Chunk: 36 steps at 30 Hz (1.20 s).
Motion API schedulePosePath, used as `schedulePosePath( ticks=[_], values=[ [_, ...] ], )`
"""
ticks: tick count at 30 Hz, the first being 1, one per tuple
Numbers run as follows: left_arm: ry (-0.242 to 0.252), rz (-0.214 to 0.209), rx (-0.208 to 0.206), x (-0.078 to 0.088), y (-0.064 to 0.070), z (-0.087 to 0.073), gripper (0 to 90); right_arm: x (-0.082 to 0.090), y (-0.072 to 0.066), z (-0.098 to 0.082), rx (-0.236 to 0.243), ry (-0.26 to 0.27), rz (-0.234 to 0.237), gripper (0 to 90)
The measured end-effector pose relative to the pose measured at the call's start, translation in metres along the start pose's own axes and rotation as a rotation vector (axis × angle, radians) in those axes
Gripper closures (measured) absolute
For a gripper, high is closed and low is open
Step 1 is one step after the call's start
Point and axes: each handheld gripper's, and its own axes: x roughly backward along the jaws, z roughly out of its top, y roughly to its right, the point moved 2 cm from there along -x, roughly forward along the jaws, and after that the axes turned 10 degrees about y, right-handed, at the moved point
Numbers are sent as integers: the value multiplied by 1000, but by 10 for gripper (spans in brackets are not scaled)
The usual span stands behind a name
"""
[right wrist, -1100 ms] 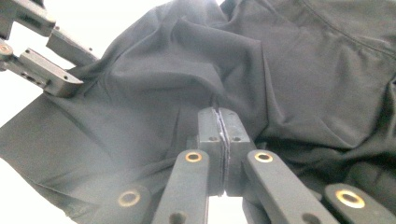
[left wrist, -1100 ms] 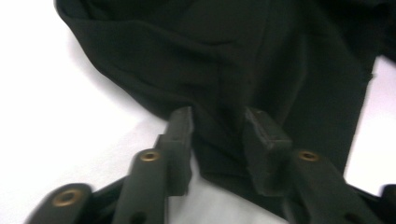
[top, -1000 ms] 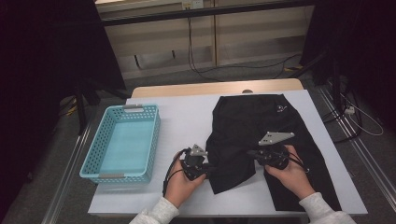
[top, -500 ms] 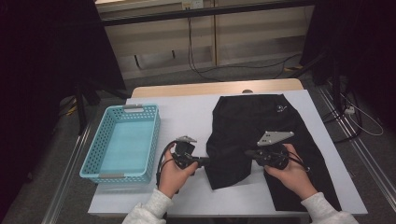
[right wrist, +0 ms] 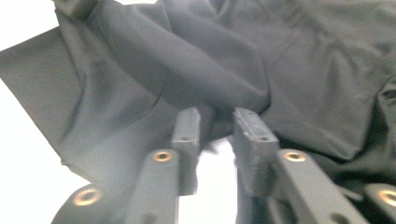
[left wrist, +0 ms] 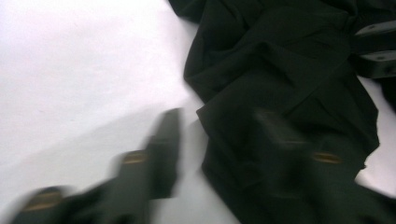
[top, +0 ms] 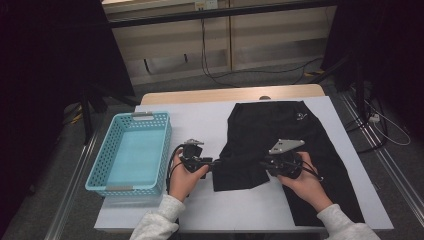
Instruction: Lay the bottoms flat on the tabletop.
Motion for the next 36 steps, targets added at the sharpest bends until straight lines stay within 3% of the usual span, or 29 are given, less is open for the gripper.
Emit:
schedulePosePath(
  ticks=[7, 10, 14, 17, 18, 28, 33, 36],
  values=[
    [14, -16, -59, 6, 9, -3, 281, 8, -8, -5, -1, 11, 37, 516],
    [1, -39, -79, 9, 16, -10, 259, 7, -16, -3, 9, 20, 38, 363],
    [8, -33, -101, 16, 17, -19, 242, 8, -25, -6, 9, 15, 55, 340],
    [20, -37, -107, 21, 19, -21, 235, 9, -28, -8, 5, 17, 35, 310],
    [41, -41, -131, 26, 23, -19, 234, 10, -29, -9, -23, 29, 20, 283],
    [35, -49, -174, 37, 33, -35, 228, 24, -30, -14, -73, 75, -42, 291],
    [47, -52, -187, 38, 36, -35, 233, 29, -30, -18, -72, 73, -55, 402],
    [45, -49, -181, 37, 34, -34, 236, 25, -33, -15, -56, 75, -25, 459]
  ],
)
